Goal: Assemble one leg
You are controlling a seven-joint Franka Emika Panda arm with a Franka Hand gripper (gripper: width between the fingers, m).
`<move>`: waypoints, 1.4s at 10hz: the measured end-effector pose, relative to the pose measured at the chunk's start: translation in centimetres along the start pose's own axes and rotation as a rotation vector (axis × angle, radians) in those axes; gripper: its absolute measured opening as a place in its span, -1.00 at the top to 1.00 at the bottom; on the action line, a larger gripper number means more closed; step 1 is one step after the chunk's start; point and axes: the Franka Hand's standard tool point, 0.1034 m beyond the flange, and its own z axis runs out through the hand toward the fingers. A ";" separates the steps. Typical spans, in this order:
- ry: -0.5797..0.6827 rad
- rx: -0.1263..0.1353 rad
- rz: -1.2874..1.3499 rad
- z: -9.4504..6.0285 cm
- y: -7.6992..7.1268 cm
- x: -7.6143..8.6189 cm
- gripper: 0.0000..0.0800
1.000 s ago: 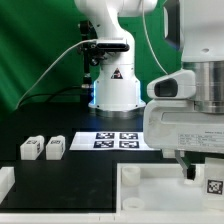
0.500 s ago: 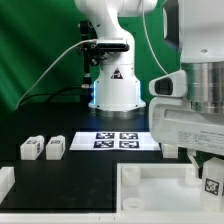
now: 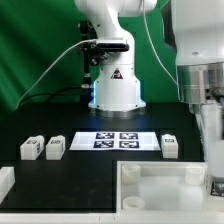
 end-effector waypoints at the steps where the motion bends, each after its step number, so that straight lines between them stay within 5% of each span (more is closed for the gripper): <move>1: -0.002 -0.001 0.054 0.0 0.0 0.1 0.26; 3: -0.003 -0.003 0.129 0.1 0.2 -0.2 -0.28; 4: -0.003 -0.003 0.129 0.1 0.2 -0.2 -0.28; 5: -0.003 -0.004 0.129 0.1 0.2 -0.2 -0.55; 9: -0.016 0.034 -0.355 -0.3 1.4 -1.6 -0.62; 14: 0.019 0.017 -1.025 -0.1 1.4 -0.4 -0.62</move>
Offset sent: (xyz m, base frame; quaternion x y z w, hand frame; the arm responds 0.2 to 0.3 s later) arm 0.0000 0.0000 0.0000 0.0000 0.0000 0.0000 1.0000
